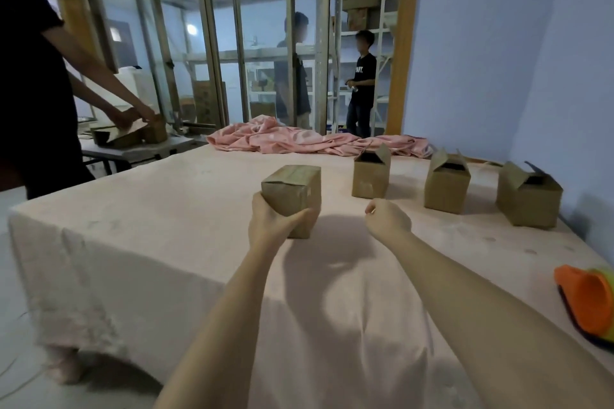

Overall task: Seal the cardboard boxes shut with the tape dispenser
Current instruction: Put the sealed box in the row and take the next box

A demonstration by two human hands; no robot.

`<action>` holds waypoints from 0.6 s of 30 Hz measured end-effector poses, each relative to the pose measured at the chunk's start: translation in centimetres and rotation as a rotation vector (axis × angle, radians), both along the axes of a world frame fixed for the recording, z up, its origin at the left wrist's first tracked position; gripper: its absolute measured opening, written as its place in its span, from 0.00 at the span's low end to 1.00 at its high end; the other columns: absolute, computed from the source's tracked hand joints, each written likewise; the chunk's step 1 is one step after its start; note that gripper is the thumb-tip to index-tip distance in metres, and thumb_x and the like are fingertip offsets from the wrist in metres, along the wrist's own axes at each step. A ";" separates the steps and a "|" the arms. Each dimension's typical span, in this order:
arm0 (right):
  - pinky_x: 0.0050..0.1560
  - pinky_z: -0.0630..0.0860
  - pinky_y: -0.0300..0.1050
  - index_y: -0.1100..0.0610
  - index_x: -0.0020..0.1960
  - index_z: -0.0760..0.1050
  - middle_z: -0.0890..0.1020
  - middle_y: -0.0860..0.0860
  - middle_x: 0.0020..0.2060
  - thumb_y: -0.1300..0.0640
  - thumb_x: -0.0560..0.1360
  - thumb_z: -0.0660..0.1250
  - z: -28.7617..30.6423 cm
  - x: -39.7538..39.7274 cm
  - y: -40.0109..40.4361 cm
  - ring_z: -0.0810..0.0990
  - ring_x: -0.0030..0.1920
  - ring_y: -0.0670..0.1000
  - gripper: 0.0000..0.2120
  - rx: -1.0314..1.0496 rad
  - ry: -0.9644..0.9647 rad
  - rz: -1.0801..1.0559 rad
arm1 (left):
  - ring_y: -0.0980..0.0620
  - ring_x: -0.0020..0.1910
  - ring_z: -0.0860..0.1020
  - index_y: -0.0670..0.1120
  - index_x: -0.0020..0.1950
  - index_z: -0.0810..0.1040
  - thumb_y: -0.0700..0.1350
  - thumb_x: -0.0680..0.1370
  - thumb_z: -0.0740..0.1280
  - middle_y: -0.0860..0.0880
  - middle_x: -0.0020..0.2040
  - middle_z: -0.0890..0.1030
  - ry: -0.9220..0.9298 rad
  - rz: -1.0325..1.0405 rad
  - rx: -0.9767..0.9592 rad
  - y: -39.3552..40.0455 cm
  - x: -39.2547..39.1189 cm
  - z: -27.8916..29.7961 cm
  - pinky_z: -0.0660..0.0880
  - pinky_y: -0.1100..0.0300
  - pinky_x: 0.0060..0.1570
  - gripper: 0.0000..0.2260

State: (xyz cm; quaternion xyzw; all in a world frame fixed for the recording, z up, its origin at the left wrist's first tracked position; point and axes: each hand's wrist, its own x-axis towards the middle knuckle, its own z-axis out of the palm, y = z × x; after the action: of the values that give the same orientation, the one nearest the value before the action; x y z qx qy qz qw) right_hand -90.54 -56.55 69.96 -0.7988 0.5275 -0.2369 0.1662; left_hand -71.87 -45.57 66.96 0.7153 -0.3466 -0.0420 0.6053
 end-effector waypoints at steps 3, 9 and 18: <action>0.47 0.72 0.45 0.55 0.55 0.74 0.80 0.53 0.52 0.60 0.75 0.59 -0.1 2.3 -3.3 0.77 0.53 0.57 0.11 -0.078 0.049 -0.057 | 0.53 0.53 0.77 0.52 0.57 0.65 0.63 0.52 0.78 0.58 0.53 0.75 -0.004 0.000 0.013 -4.0 3.1 0.0 0.77 0.49 0.51 0.40; 0.47 0.73 0.49 0.59 0.55 0.71 0.79 0.56 0.51 0.51 0.70 0.68 -1.7 5.9 -10.6 0.77 0.51 0.59 0.18 0.002 -0.321 -0.382 | 0.53 0.51 0.76 0.53 0.54 0.64 0.64 0.52 0.78 0.58 0.51 0.74 -0.001 -0.005 0.010 -13.4 8.4 -0.2 0.76 0.53 0.48 0.39; 0.59 0.69 0.54 0.63 0.67 0.61 0.68 0.60 0.62 0.46 0.59 0.78 -2.4 10.5 -18.8 0.67 0.62 0.59 0.45 -0.367 -0.697 -0.394 | 0.60 0.47 0.74 0.52 0.56 0.65 0.55 0.54 0.82 0.61 0.49 0.73 -0.003 -0.074 -0.087 -24.0 14.0 -2.1 0.71 0.65 0.40 0.38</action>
State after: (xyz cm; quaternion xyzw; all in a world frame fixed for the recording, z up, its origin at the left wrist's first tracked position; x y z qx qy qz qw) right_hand -80.03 -75.37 67.59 -0.5715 0.5312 -0.6093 0.1414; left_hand -57.89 -69.59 64.83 0.6749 -0.3755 -0.0481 0.6334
